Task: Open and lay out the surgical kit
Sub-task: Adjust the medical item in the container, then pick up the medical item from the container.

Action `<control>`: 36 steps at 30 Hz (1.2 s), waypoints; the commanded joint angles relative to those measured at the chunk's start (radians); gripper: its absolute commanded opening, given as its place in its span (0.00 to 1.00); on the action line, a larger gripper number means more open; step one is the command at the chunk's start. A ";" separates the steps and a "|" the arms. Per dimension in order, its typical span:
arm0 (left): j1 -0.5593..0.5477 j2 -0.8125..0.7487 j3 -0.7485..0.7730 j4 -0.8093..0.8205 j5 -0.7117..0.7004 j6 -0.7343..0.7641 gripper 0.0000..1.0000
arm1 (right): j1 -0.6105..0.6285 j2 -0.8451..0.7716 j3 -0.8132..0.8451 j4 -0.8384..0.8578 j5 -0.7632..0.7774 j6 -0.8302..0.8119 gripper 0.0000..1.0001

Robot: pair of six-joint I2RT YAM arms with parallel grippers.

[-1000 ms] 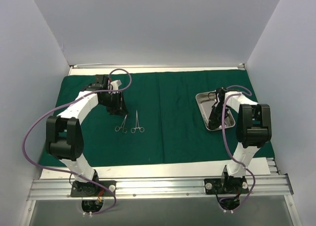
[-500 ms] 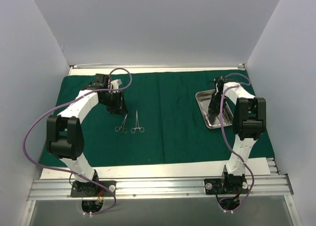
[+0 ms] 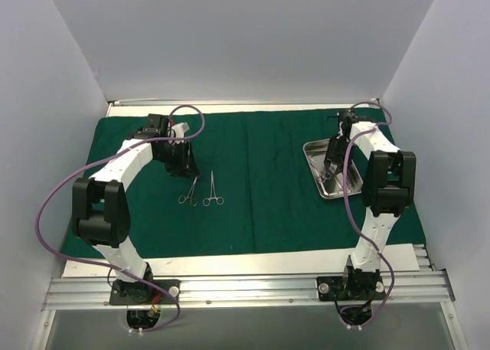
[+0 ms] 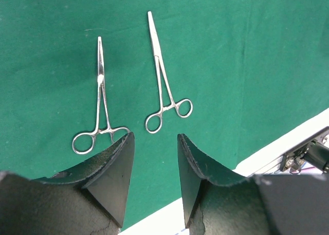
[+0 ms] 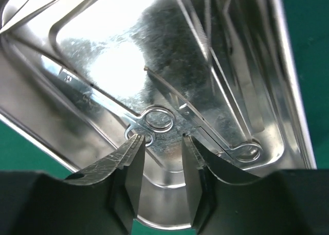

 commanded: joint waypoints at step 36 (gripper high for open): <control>-0.112 -0.032 0.056 0.049 0.050 -0.032 0.94 | 0.090 0.051 -0.202 0.137 0.202 -0.180 0.00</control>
